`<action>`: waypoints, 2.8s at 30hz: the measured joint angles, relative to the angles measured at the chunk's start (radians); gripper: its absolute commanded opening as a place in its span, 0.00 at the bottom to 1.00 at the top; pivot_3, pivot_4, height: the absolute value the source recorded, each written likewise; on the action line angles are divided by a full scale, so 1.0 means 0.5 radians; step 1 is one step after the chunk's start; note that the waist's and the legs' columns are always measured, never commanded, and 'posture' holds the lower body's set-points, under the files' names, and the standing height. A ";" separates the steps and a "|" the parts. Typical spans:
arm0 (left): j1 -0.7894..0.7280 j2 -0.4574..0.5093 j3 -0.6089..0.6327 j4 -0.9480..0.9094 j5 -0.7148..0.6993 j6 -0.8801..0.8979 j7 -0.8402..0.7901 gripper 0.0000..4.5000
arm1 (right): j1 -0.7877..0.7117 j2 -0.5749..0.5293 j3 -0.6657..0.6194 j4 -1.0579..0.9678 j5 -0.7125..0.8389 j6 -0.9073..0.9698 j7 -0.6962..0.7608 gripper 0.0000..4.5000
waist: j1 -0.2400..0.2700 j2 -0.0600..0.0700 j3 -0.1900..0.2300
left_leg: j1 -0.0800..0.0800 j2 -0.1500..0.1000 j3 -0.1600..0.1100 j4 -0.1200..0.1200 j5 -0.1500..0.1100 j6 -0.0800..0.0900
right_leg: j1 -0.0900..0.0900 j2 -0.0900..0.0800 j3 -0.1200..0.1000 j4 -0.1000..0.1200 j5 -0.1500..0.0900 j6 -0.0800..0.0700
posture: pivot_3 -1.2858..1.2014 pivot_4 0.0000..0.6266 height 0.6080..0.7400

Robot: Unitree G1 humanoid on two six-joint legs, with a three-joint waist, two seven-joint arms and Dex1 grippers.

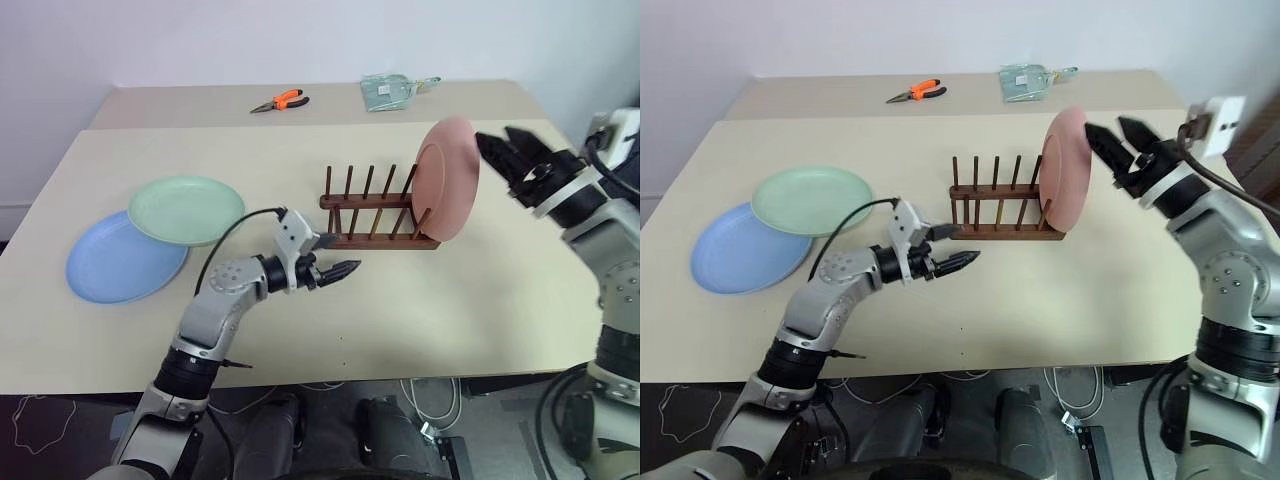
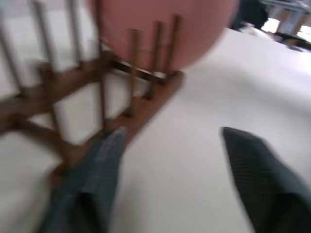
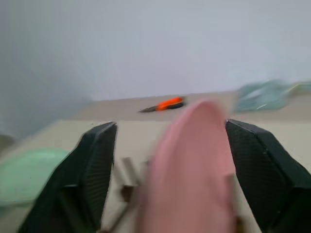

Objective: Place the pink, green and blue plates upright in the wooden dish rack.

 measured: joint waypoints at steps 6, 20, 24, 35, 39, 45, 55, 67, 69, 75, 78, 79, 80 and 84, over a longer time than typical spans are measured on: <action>-0.296 0.034 0.439 0.279 0.211 -0.155 0.707 1.00 | 0.121 -0.297 0.125 -0.420 -0.132 -0.011 0.218 1.00 | -0.010 0.000 0.000 | -0.001 0.001 0.000 -0.001 0.000 0.000 | -0.003 0.001 0.000 0.001 0.002 0.004 | 0.52 0.24 0.84; -0.363 0.186 1.223 0.092 0.168 0.547 1.598 1.00 | 0.250 -0.168 0.855 -0.724 -0.451 -0.060 0.406 1.00 | 0.000 -0.009 0.002 | -0.004 -0.003 -0.001 0.002 -0.002 -0.005 | -0.004 0.001 -0.001 0.002 0.007 0.013 | 0.52 0.24 0.84; -0.170 0.197 1.248 -0.169 0.008 0.935 1.500 1.00 | 0.268 -0.131 0.883 -0.657 -0.515 -0.102 0.454 1.00 | -0.003 -0.009 0.002 | -0.004 -0.003 -0.001 0.002 -0.002 -0.008 | -0.006 0.002 -0.001 0.005 0.007 0.013 | 0.52 0.24 0.84; -0.169 -0.070 1.579 -0.217 -0.222 1.362 1.673 0.15 | 0.268 -0.025 0.936 -0.532 -0.703 -0.221 0.498 1.00 | -0.001 -0.012 0.003 | -0.004 -0.002 -0.001 0.006 -0.001 -0.011 | -0.008 0.002 -0.002 0.012 0.007 0.012 | 0.52 0.24 0.84; -0.233 -0.046 1.537 -0.220 -0.287 1.193 1.534 0.02 | 0.268 -0.018 0.935 -0.530 -0.710 -0.220 0.498 1.00 | 0.007 -0.012 0.003 | -0.004 -0.003 -0.001 0.006 -0.001 -0.012 | -0.007 0.001 -0.002 0.012 0.007 0.012 | 0.52 0.24 0.84; -0.316 -0.013 1.250 -0.322 -0.379 1.010 1.261 0.02 | 0.205 0.005 0.985 -0.591 -0.839 -0.229 0.469 1.00 | -0.001 -0.013 0.003 | -0.004 -0.003 -0.001 0.005 0.000 -0.012 | -0.007 0.001 -0.002 0.012 0.007 0.012 | 0.52 0.24 0.84; -0.516 -0.241 0.910 -0.558 -0.658 1.144 1.224 0.02 | -0.158 0.135 1.527 -0.410 -1.613 -0.581 0.324 1.00 | -0.005 -0.013 0.003 | -0.004 -0.003 0.000 0.006 0.008 -0.025 | -0.009 0.003 -0.001 0.014 0.007 0.012 | 0.52 0.24 0.84; -0.526 -0.255 0.956 -0.607 -0.805 1.188 1.336 0.26 | -0.254 0.235 1.690 -0.079 -2.243 -0.990 0.160 0.00 | -0.005 -0.013 0.003 | -0.004 -0.003 0.000 0.005 0.012 -0.024 | -0.010 0.007 -0.001 0.016 0.007 0.012 | 0.52 0.24 0.84; -0.524 -0.282 0.974 -0.612 -0.810 1.143 1.352 0.49 | -0.254 0.251 1.671 -0.065 -2.276 -1.020 0.139 0.00 | -0.002 -0.013 0.003 | -0.004 -0.004 0.000 0.005 0.012 -0.024 | -0.009 0.007 -0.001 0.016 0.007 0.012 | 0.52 0.24 0.84; -0.628 -0.208 1.076 -0.460 -0.655 0.755 1.496 0.70 | -0.130 0.350 1.435 -0.084 -2.209 -1.028 0.034 0.00 | -0.007 -0.013 0.003 | -0.003 -0.004 0.000 0.003 0.012 -0.025 | -0.010 0.008 -0.001 0.016 0.007 0.012 | 0.52 0.24 0.84; -0.516 0.084 1.021 -0.331 -0.432 0.502 1.376 0.70 | 0.017 0.476 1.181 -0.213 -1.897 -0.927 0.039 0.00 | -0.016 -0.013 0.003 | -0.002 -0.003 0.001 -0.003 0.013 -0.025 | -0.012 0.009 0.002 0.016 0.007 0.011 | 0.52 0.24 0.84; -0.439 0.187 0.969 -0.297 -0.342 0.423 1.304 0.70 | 0.051 0.527 1.094 -0.271 -1.768 -0.866 0.047 0.00 | -0.019 -0.012 0.003 | -0.001 -0.003 0.001 -0.005 0.013 -0.025 | -0.012 0.009 0.002 0.017 0.006 0.011 | 0.52 0.24 0.84; -0.348 0.288 0.882 -0.266 -0.239 0.328 1.209 0.70 | 0.065 0.573 1.006 -0.327 -1.618 -0.775 0.060 0.00 | -0.017 -0.012 0.003 | -0.001 -0.003 0.001 -0.005 0.013 -0.025 | -0.012 0.009 0.002 0.017 0.006 0.011 | 0.52 0.24 0.84; 0.078 0.411 0.506 -0.265 -0.131 0.083 0.713 0.70 | 0.051 0.868 0.634 -0.574 -0.914 -0.274 -0.035 0.00 | -0.005 -0.011 0.002 | 0.001 -0.003 -0.001 -0.004 0.002 -0.016 | -0.009 0.002 0.004 0.015 0.006 0.009 | 0.52 0.24 0.84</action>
